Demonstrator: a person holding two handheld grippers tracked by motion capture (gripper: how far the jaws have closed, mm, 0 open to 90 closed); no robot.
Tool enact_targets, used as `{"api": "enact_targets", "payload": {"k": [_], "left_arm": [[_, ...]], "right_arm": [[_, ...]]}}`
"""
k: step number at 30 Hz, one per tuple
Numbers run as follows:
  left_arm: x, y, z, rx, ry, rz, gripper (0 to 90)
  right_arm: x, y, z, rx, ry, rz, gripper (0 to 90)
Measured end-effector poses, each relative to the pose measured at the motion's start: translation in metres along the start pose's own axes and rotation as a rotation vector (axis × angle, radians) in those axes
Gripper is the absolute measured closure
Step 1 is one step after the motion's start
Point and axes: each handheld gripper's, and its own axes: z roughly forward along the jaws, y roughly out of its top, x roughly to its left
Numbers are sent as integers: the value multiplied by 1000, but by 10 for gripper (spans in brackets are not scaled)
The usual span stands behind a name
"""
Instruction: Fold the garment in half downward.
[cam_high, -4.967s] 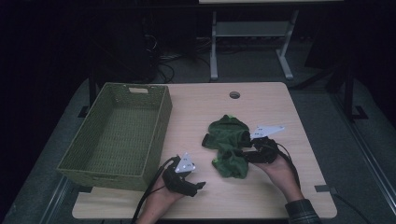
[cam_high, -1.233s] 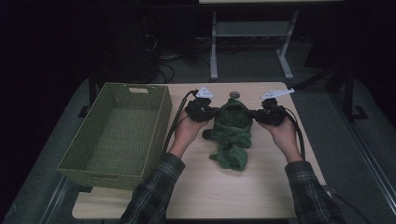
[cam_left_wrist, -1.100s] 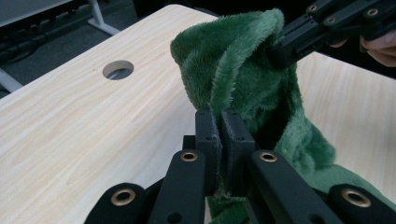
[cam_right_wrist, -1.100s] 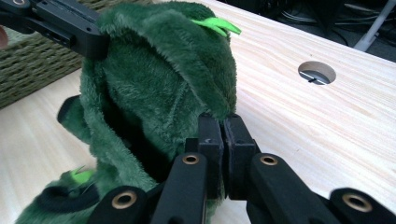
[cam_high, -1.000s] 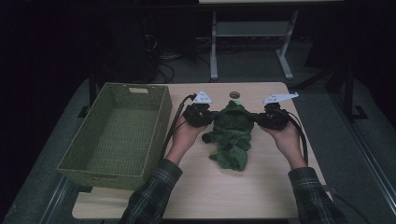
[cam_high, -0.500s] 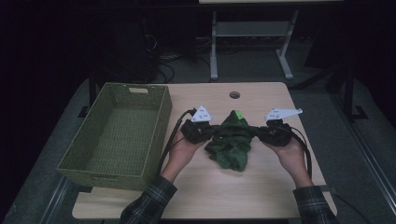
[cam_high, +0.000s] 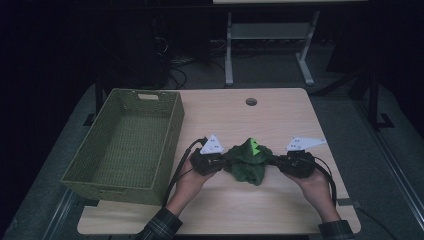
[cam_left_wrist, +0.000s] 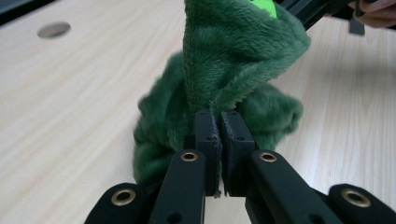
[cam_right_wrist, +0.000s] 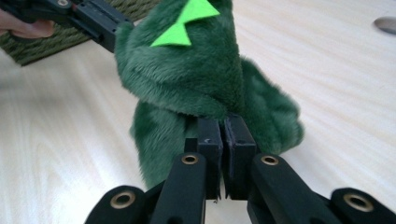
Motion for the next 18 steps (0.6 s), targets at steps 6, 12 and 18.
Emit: {"api": "enact_targets", "payload": {"k": [6,12,18], "left_arm": [[-6,-19,3,35,-17,-1,864],[-11,-34,15,93,-34,10,863],[-15,-42,30,147,-35,36,866]], "right_arm": [[12,-17,4,35,25,-9,866],[24,-30,12,92,52,-26,865],[27,-41,26,155,59,-21,867]]}}
